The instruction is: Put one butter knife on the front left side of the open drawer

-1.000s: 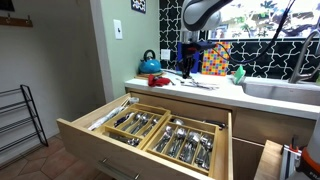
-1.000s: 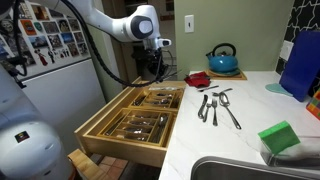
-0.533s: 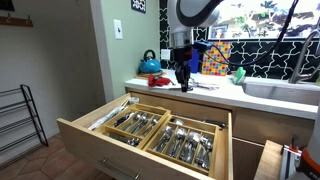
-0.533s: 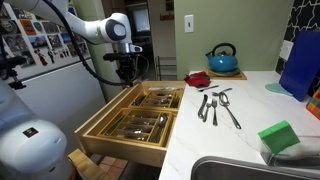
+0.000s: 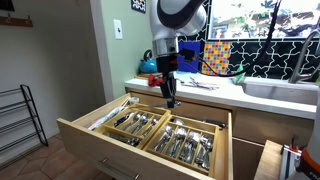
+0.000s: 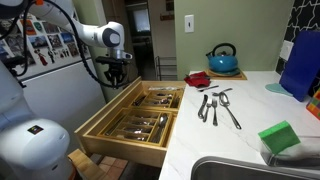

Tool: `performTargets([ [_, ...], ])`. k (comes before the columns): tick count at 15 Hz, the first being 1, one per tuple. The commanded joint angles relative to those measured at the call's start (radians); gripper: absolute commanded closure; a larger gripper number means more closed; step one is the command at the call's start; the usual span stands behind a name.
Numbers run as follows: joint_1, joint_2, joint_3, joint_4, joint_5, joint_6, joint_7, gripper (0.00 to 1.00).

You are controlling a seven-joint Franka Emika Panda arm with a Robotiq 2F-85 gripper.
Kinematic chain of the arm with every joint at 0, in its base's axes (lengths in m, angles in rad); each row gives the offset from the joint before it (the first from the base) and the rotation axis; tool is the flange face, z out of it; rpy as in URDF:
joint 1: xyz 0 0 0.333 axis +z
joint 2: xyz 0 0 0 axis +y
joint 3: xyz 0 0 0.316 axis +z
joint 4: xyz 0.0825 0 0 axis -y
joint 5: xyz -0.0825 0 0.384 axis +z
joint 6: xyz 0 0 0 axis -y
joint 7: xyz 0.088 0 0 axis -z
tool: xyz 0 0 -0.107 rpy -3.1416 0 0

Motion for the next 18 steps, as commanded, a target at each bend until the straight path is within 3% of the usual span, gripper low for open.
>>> performTargets([
  [1,-0.006,0.007,0.004,0.008,0.002,-0.002,-0.006,0.77],
  [4,-0.006,0.01,0.003,0.011,0.004,-0.002,-0.011,0.77],
  [5,-0.006,0.01,0.003,0.011,0.004,-0.002,-0.012,0.91],
  [11,-0.036,0.184,-0.014,0.186,-0.014,-0.024,-0.049,0.92],
  [18,-0.034,0.434,0.015,0.41,-0.022,-0.035,-0.098,0.92],
])
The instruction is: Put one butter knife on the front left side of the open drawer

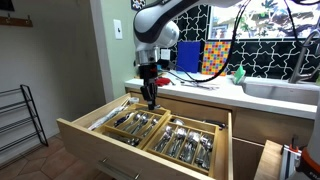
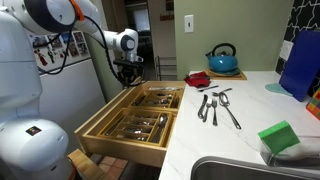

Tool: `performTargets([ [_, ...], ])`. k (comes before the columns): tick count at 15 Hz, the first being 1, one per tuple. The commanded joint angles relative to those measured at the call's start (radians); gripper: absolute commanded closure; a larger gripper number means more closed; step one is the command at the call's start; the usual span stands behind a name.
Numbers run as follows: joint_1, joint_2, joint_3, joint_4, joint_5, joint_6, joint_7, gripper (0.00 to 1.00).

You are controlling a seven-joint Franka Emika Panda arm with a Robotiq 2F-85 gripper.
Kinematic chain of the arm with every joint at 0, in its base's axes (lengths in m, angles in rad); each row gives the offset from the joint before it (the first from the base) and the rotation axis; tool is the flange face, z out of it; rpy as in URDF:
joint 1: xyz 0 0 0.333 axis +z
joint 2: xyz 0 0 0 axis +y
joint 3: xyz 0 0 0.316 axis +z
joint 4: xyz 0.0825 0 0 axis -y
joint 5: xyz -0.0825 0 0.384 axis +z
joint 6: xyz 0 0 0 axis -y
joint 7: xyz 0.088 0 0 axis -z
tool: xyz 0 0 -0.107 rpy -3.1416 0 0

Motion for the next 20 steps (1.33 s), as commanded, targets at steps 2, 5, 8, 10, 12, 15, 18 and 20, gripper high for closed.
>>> performTargets([
  [2,0.007,0.191,0.026,0.184,-0.021,-0.033,-0.003,0.92],
  [5,0.013,0.292,0.029,0.279,-0.03,-0.029,0.018,0.92],
  [8,0.016,0.383,0.024,0.371,-0.035,-0.038,0.034,0.92],
  [10,0.016,0.451,0.02,0.445,-0.039,-0.053,0.045,0.92],
  [12,0.015,0.507,0.02,0.51,-0.039,-0.065,0.055,0.92],
  [15,0.019,0.582,0.022,0.605,-0.044,-0.113,0.051,0.92],
  [18,0.026,0.65,0.016,0.695,-0.054,-0.153,0.067,0.92],
  [20,0.029,0.691,0.015,0.751,-0.059,-0.177,0.076,0.92],
])
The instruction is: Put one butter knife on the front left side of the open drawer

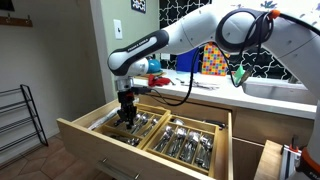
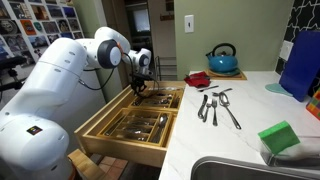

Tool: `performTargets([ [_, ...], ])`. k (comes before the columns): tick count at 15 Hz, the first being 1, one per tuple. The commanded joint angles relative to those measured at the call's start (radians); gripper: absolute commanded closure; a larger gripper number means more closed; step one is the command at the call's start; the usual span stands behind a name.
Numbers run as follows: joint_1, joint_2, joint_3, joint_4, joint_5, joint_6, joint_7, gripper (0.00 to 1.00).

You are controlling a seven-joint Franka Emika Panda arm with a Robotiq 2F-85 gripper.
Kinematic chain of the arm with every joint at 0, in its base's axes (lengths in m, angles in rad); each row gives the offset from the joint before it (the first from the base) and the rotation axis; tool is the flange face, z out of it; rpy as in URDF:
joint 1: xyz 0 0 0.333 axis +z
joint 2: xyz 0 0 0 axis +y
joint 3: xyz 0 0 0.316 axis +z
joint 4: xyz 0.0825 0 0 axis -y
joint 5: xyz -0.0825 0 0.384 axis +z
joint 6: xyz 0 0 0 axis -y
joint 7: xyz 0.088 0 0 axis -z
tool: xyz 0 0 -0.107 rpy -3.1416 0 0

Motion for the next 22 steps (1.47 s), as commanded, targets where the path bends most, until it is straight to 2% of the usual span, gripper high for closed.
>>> performTargets([
  [1,0.015,0.102,-0.003,0.149,-0.023,-0.08,0.032,0.92],
  [12,0.057,0.271,-0.018,0.364,-0.08,-0.178,0.062,0.9],
  [13,0.06,0.281,-0.02,0.379,-0.086,-0.183,0.064,0.52],
  [15,0.062,0.296,-0.022,0.407,-0.093,-0.192,0.065,0.44],
  [18,0.056,0.274,-0.013,0.41,-0.083,-0.189,0.054,0.2],
  [21,0.04,0.189,0.005,0.371,-0.065,-0.211,0.04,0.01],
  [22,0.034,0.147,0.002,0.35,-0.066,-0.222,0.05,0.0],
])
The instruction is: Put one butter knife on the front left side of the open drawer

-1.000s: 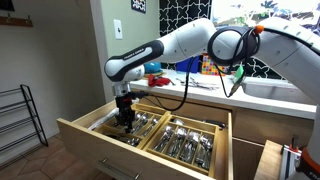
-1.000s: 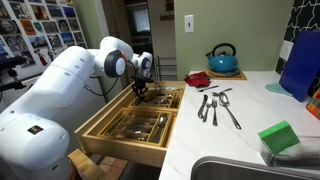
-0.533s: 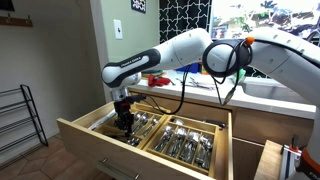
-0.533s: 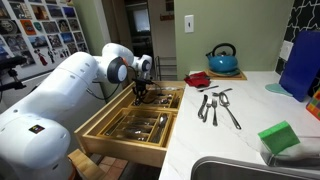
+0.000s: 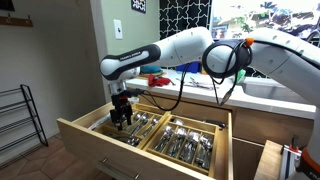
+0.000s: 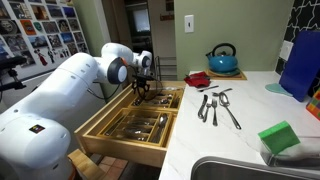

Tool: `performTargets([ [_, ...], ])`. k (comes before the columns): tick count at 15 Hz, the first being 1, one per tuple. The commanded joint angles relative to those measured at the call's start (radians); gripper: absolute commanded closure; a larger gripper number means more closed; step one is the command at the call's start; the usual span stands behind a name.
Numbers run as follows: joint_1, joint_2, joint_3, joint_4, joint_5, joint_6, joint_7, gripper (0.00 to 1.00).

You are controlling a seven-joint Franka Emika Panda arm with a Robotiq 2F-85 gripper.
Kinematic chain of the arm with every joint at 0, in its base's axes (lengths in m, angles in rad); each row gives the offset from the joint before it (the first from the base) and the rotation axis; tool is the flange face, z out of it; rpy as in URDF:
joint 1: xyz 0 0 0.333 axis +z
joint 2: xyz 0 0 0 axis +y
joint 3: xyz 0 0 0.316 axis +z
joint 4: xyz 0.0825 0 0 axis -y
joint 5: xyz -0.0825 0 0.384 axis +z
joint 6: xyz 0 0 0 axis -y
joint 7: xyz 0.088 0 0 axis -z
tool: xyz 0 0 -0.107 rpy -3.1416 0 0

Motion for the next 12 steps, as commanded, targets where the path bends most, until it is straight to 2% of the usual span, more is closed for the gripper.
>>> performTargets([
  [1,-0.02,-0.129,0.004,-0.058,0.013,-0.064,0.019,0.0],
  [6,-0.074,-0.34,-0.032,-0.17,-0.023,-0.106,-0.004,0.0],
  [10,-0.155,-0.519,-0.058,-0.334,-0.025,-0.071,-0.08,0.0],
  [12,-0.197,-0.603,-0.062,-0.411,-0.016,-0.101,-0.141,0.0],
])
